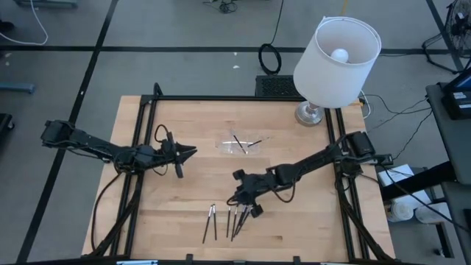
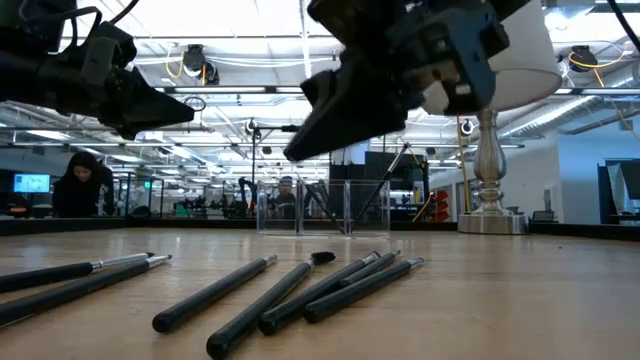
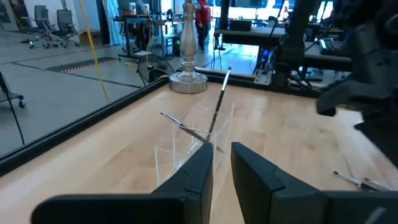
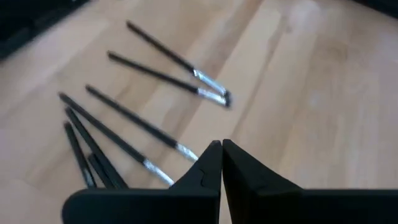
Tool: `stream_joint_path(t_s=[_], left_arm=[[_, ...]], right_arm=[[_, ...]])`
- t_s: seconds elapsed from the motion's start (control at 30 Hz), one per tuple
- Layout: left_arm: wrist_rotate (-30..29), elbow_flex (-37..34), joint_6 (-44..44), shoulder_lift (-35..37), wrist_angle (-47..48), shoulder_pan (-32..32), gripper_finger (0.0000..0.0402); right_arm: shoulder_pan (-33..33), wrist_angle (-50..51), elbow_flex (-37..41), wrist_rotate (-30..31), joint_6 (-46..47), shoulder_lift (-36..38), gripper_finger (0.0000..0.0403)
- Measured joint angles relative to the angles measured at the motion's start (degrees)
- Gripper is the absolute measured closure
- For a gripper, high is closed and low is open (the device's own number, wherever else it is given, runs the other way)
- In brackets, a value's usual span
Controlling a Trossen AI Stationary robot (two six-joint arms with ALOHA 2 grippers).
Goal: Put items in baskets/containers
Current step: Put the black brow brush into the transparent organizer
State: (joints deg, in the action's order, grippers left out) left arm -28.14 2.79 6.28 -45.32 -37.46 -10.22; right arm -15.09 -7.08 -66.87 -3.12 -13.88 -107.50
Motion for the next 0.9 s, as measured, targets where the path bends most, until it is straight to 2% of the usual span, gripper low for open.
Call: stream_joint_path(t_s=[0.2,0.37,0.5,0.67,0.83,0.9], left_arm=[[5.62,0.0,0.83,-0.05,0.42,-0.02,0.0337],[5.66,0.0,1.55,-0.07,0.42,-0.02,0.0337],[5.66,0.0,1.41,-0.07,0.4,-0.02,0.0337],[5.66,0.0,1.31,-0.07,0.4,-0.02,0.0337],[5.7,0.0,1.33,-0.07,0.4,-0.02,0.0337],[5.71,0.0,1.28,-0.07,0.38,-0.02,0.0337]], right_arm=[[-0.9,-1.64,1.47,-0.1,-0.75,0.11,0.0333],[-0.66,-1.28,4.02,0.05,-3.28,0.09,0.0266],[-0.84,-1.91,5.3,-0.12,-5.15,0.07,0.0233],[-0.4,-2.56,5.55,-0.1,-5.0,-0.72,0.0227],[-0.57,-6.58,5.44,-0.54,-4.62,-1.92,0.0243],[-0.49,-5.82,5.61,-2.74,-3.99,-2.05,0.025]])
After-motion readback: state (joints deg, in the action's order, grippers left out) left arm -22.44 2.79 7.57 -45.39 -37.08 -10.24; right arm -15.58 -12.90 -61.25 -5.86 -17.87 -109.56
